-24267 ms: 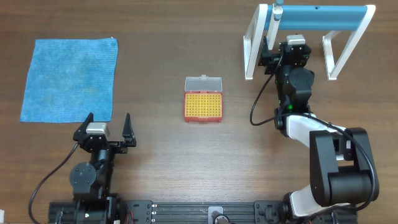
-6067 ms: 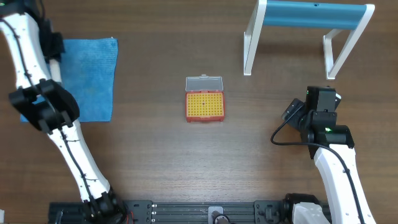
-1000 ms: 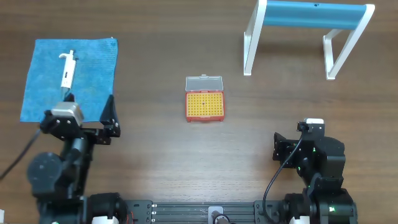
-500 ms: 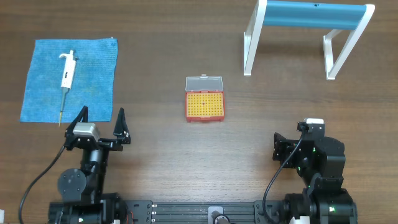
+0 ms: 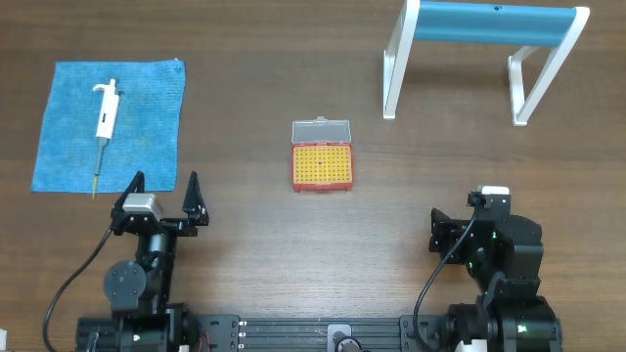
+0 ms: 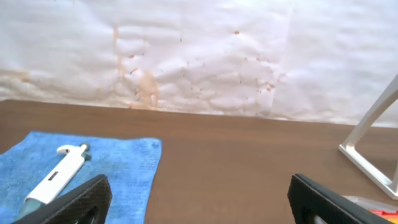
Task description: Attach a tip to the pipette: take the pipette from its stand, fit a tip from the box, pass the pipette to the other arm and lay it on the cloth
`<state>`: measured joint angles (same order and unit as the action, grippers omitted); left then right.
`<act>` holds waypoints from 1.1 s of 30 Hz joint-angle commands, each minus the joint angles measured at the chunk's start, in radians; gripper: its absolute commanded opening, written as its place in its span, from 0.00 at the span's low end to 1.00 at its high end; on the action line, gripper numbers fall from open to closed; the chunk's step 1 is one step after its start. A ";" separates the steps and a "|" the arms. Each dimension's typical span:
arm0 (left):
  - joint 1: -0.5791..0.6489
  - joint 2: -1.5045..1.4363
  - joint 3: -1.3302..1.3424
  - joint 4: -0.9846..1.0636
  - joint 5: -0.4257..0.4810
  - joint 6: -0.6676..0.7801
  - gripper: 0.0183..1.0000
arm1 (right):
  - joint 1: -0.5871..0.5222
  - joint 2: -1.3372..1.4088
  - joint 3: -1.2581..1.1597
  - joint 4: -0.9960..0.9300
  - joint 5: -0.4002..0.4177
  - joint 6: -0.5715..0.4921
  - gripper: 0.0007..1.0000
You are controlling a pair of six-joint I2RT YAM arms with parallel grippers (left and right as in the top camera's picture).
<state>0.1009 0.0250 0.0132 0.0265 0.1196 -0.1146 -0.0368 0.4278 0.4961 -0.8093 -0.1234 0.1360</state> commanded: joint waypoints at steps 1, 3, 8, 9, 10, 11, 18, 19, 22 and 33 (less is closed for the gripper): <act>-0.003 -0.023 -0.008 -0.095 -0.029 -0.012 0.92 | 0.005 -0.005 -0.004 0.002 -0.008 -0.014 0.82; -0.003 -0.022 -0.008 -0.101 -0.036 -0.009 0.92 | 0.005 -0.005 -0.004 0.002 -0.008 -0.014 0.82; -0.003 -0.022 -0.008 -0.101 -0.037 -0.009 0.92 | 0.005 -0.005 -0.004 0.002 -0.008 -0.014 0.82; -0.003 -0.022 -0.008 -0.101 -0.037 -0.009 0.92 | 0.005 -0.005 -0.004 0.002 -0.008 -0.014 0.82; -0.003 -0.022 -0.008 -0.101 -0.037 -0.008 0.92 | 0.005 -0.005 -0.004 0.002 -0.008 -0.014 0.82; -0.003 -0.022 -0.008 -0.101 -0.037 -0.009 0.92 | 0.005 -0.005 -0.004 0.002 -0.008 -0.014 0.82; -0.003 -0.022 -0.008 -0.101 -0.037 -0.009 0.92 | 0.005 -0.005 -0.004 0.002 -0.008 -0.014 0.82; -0.003 -0.022 -0.008 -0.101 -0.037 -0.009 0.92 | 0.005 -0.005 -0.004 0.002 -0.008 -0.014 0.82; -0.003 -0.022 -0.008 -0.101 -0.037 -0.009 0.92 | 0.005 -0.005 -0.004 0.002 -0.008 -0.014 0.82; -0.003 -0.022 -0.008 -0.101 -0.037 -0.009 0.92 | 0.005 -0.005 -0.004 -0.009 -0.008 -0.015 0.82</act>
<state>0.1009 0.0128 0.0078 -0.0669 0.0971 -0.1181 -0.0368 0.4278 0.4961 -0.8124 -0.1234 0.1360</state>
